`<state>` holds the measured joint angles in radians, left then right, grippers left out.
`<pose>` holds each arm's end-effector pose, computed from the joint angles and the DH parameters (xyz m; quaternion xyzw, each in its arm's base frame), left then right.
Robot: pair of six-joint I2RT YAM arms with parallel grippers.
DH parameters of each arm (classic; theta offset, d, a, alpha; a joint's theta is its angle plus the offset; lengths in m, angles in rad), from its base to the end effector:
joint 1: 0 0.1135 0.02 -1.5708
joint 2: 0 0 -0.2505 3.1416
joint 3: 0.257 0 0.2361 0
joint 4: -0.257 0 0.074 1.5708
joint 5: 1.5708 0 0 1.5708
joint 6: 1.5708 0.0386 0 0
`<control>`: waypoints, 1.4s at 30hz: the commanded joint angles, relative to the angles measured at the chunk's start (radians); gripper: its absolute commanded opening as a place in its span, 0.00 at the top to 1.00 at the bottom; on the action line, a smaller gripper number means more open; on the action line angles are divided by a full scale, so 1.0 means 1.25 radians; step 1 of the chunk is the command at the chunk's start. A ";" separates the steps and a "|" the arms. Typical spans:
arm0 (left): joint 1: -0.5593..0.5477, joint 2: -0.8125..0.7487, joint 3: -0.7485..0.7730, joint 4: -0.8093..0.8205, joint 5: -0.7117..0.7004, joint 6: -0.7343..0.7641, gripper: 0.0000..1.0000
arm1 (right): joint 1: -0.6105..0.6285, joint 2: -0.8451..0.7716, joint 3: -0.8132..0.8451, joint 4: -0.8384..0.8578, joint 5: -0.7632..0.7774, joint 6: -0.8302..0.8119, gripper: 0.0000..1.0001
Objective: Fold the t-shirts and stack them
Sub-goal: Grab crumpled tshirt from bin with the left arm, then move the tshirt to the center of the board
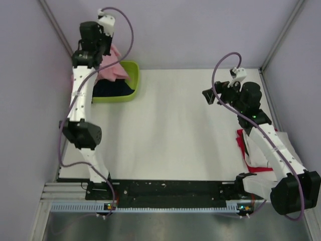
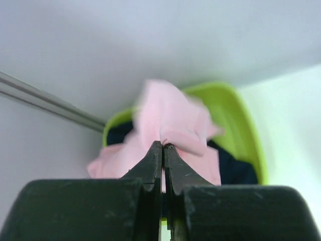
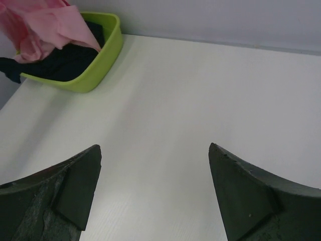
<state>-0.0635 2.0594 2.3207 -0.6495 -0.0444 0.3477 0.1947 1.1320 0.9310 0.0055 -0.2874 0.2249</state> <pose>0.4461 -0.0266 0.4090 0.1573 0.8151 0.0972 0.5491 0.2512 0.0607 0.3319 -0.0793 0.7661 0.2391 0.5914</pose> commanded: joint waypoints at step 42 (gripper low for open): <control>-0.337 -0.325 -0.761 -0.196 0.426 0.194 0.30 | 0.115 0.391 -0.010 -0.225 -0.015 0.073 0.37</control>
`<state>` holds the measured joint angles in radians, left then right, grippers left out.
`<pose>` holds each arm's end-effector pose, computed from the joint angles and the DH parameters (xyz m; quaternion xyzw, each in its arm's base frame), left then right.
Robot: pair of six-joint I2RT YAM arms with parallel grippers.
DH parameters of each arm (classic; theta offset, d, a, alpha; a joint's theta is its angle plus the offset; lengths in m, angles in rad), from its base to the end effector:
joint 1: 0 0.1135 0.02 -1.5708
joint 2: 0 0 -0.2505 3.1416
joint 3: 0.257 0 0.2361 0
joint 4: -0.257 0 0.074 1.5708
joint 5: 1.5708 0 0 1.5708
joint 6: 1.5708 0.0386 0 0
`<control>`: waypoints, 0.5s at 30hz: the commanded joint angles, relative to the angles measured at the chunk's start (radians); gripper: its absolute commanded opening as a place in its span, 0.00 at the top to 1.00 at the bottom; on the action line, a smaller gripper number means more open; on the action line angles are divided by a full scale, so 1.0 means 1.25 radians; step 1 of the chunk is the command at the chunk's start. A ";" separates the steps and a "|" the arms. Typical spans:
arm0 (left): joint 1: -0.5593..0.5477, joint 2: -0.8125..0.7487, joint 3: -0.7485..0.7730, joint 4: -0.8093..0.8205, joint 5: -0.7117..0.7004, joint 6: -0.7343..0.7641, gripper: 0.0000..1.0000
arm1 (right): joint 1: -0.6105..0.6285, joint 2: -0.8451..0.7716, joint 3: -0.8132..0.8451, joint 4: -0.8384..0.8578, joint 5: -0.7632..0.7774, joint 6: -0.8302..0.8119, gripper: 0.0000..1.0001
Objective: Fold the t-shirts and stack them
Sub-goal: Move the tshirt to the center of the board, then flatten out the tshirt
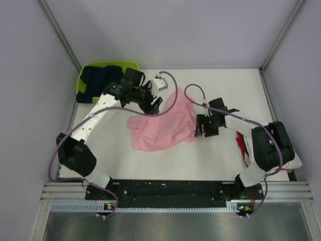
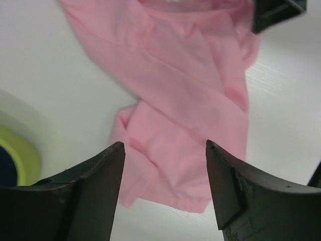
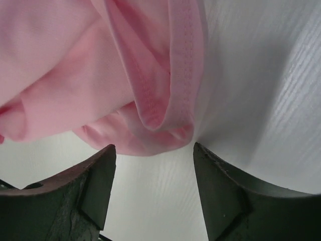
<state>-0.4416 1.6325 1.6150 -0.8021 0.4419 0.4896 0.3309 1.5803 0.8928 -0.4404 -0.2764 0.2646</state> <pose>0.2995 -0.1599 0.3399 0.4793 0.7750 -0.1952 0.3627 0.2657 0.1024 0.1650 -0.0623 0.9647 0.1923 0.1686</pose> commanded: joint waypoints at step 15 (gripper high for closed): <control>-0.113 0.070 -0.443 0.122 -0.209 0.086 1.00 | -0.009 -0.156 0.072 0.068 0.063 0.015 1.00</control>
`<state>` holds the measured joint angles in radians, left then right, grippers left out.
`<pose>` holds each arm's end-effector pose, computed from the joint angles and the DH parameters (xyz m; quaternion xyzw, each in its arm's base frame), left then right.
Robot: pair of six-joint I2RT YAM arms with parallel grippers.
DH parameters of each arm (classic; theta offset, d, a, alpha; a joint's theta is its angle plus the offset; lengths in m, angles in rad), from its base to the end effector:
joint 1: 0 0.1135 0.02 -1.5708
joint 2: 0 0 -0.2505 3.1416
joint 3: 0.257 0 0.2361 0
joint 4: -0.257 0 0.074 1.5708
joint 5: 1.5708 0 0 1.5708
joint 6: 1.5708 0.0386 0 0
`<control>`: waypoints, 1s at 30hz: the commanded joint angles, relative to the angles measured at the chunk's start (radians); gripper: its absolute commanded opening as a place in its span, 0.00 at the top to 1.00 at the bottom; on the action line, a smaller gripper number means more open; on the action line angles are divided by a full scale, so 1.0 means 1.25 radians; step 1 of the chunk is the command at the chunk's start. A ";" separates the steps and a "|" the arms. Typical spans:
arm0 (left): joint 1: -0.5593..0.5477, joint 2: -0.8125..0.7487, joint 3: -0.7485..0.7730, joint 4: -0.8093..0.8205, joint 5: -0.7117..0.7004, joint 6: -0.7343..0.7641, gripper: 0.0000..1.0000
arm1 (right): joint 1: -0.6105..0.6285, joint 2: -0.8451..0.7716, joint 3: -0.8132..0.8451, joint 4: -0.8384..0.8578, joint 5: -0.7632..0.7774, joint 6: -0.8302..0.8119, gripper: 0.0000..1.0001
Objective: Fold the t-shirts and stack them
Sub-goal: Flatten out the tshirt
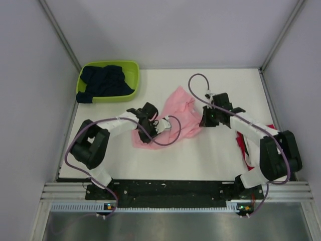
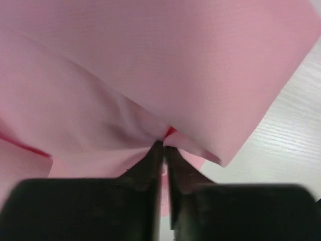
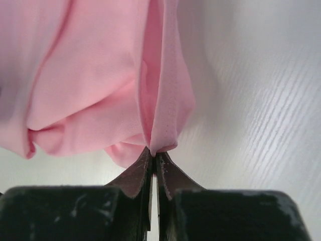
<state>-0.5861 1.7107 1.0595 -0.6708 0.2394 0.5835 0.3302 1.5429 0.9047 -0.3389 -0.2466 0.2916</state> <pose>0.2452 -0.1738 0.1628 0.5562 0.8133 -0.1187 0.1230 0.2755 0.1044 0.1837 -0.0543 0.9481 0.2008 0.2404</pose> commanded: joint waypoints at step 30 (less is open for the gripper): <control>0.216 0.232 0.878 -0.045 -0.264 -0.158 0.30 | -0.092 0.015 0.419 -0.194 -0.047 -0.140 1.00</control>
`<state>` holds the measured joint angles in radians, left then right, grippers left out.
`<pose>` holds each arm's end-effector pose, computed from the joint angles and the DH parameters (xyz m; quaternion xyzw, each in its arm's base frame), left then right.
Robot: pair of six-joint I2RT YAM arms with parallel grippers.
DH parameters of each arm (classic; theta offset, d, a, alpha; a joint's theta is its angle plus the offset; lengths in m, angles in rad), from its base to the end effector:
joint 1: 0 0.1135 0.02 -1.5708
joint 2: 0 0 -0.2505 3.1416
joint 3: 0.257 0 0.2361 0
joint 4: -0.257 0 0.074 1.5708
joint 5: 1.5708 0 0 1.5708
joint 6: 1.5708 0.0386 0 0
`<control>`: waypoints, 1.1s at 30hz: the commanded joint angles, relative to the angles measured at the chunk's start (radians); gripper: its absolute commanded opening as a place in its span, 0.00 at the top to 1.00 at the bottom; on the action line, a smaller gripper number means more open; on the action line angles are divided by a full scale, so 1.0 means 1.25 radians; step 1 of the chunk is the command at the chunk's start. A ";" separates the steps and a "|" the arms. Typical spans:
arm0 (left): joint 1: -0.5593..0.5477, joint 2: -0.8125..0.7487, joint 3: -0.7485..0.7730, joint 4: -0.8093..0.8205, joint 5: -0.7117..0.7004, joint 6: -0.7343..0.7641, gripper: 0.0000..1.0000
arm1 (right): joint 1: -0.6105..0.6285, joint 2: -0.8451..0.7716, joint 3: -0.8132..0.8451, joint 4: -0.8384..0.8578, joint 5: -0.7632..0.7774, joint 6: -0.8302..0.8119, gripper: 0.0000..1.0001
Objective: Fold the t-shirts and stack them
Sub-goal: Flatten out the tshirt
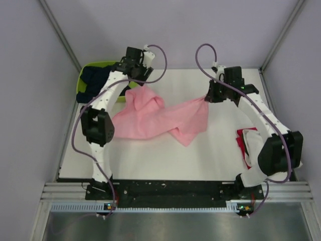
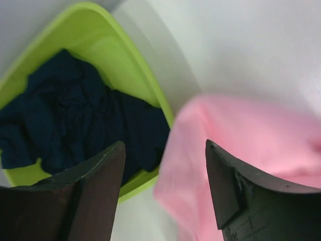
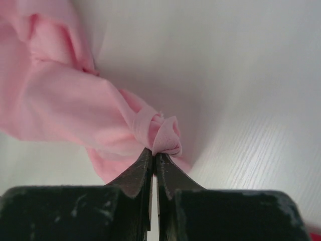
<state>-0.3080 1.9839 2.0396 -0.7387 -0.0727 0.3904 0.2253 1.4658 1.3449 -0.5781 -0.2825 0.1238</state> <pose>0.4130 -0.1284 0.3446 0.2941 0.8534 0.0505 0.4275 0.3024 0.0803 0.3232 -0.1049 0.8933 0.1983 0.3895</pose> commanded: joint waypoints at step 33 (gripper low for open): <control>0.059 -0.247 -0.924 0.306 0.066 0.682 0.36 | -0.016 0.191 -0.239 0.088 0.105 0.100 0.37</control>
<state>-0.2607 1.5963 0.8917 -0.4656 0.0277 1.2407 0.1711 1.7210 1.1015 -0.5804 -0.1505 0.1959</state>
